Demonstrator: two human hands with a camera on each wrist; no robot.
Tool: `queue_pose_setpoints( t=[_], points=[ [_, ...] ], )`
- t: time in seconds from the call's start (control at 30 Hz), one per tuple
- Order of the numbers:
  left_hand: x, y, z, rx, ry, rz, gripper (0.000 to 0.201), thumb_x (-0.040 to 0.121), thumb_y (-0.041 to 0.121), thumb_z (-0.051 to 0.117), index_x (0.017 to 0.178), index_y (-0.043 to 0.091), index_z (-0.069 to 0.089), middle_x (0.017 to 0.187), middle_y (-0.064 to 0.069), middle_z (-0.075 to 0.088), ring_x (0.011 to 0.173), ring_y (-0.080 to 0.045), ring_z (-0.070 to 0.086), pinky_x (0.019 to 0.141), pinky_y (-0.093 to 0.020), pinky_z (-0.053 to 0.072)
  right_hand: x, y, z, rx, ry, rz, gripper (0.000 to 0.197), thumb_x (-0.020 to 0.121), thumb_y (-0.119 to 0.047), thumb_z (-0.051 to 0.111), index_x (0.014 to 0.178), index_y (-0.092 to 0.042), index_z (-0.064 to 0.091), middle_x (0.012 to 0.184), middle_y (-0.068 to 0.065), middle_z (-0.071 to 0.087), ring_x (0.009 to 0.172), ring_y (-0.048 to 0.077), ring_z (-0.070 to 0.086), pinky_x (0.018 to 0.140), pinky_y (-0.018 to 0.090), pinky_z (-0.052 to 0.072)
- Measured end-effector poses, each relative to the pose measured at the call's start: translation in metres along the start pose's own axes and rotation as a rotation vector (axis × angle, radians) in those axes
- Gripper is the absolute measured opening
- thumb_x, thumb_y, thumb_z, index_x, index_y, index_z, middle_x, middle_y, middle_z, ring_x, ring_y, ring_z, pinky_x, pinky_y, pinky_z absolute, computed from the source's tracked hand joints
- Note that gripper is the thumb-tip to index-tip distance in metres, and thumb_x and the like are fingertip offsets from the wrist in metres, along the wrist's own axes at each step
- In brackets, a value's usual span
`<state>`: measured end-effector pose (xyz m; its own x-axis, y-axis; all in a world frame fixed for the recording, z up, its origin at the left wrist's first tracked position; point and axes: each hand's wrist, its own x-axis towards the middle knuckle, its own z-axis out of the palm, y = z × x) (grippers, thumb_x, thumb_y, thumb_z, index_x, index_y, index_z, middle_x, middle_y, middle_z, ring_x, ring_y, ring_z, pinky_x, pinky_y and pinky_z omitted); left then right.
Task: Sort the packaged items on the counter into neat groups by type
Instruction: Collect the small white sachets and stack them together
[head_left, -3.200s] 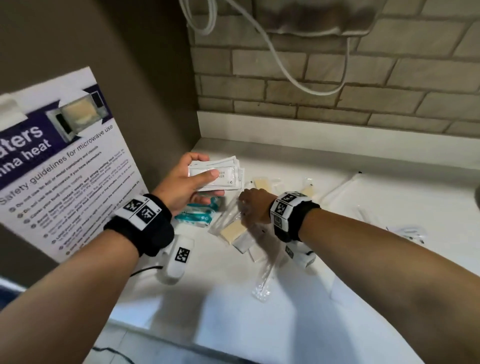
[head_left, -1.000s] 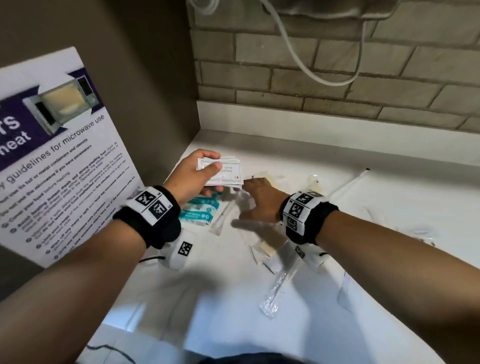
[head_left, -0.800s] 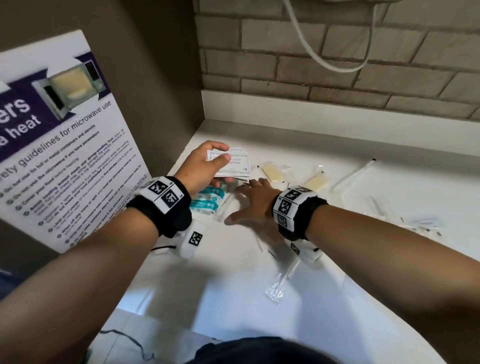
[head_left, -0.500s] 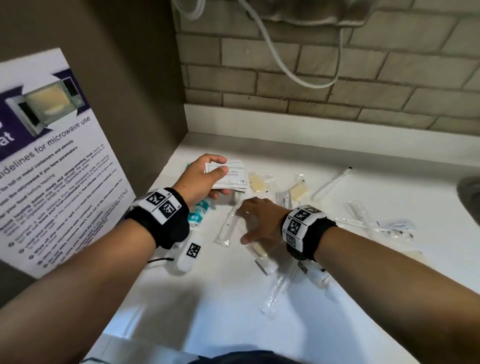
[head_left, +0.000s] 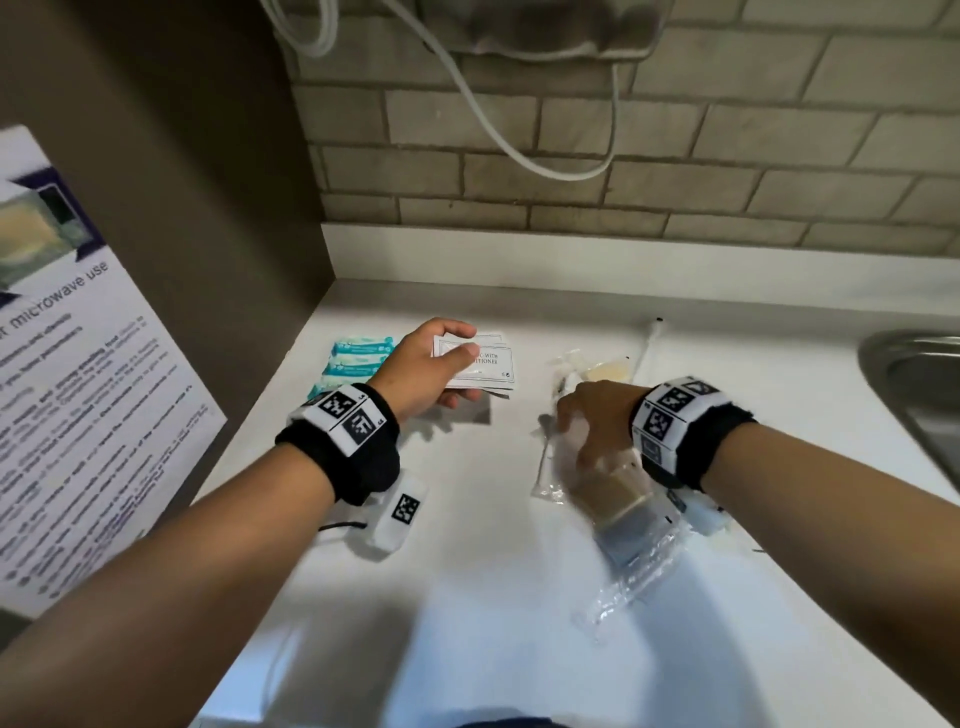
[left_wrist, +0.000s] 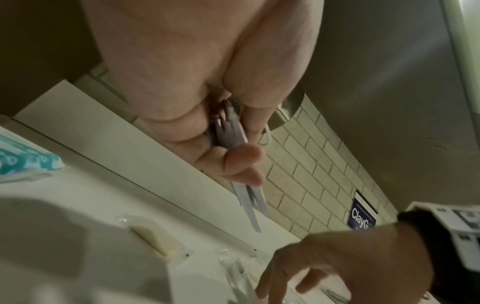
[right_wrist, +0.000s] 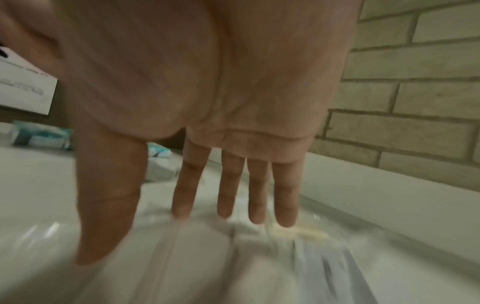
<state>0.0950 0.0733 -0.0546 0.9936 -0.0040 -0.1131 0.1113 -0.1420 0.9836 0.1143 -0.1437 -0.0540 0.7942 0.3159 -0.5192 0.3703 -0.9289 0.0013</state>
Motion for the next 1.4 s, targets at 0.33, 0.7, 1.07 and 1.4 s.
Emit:
queue_pose_setpoints(
  t=[0.33,0.7,1.07,1.4],
  points=[
    [0.016,-0.001,-0.020,0.050,0.099,0.011,0.020,0.097,0.016,0.058,0.116,0.019,0.057,0.098,-0.009,0.071,0.062,-0.021,0.068,0.046,-0.021,0.049,0.074,-0.054,-0.027,0.024,0.188,-0.201,0.038,0.086,-0.019,0.059,0.122,-0.006,0.056,0.118,0.016,0.063,0.107,0.035,0.063,0.087,0.037,0.053],
    [0.032,-0.017,0.000,0.001,0.094,-0.059,0.023,0.095,0.012,0.059,0.118,0.015,0.057,0.096,-0.017,0.070,0.057,-0.022,0.067,0.043,-0.024,0.051,0.071,-0.010,-0.002,-0.032,0.141,-0.264,0.049,0.082,-0.027,0.064,0.128,-0.015,0.055,0.128,0.006,0.052,0.119,0.031,0.053,0.100,0.039,0.046],
    [0.029,-0.016,0.030,-0.007,-0.102,-0.065,0.024,0.096,0.014,0.059,0.119,0.023,0.058,0.090,-0.004,0.075,0.067,-0.025,0.071,0.074,-0.044,0.056,0.025,0.055,0.008,0.023,0.079,-0.105,0.068,0.077,-0.027,0.078,0.138,-0.019,0.048,0.139,-0.002,0.052,0.125,0.020,0.052,0.108,0.032,0.041],
    [0.015,-0.032,0.031,0.027,-0.205,-0.087,0.036,0.096,0.009,0.056,0.124,0.030,0.047,0.104,-0.014,0.065,0.074,-0.028,0.061,0.069,-0.038,0.050,0.038,-0.006,-0.026,0.541,0.118,-0.148,0.075,0.074,-0.019,0.081,0.135,-0.015,0.038,0.106,0.011,0.069,0.072,0.022,0.067,0.070,0.036,0.059]
  ],
)
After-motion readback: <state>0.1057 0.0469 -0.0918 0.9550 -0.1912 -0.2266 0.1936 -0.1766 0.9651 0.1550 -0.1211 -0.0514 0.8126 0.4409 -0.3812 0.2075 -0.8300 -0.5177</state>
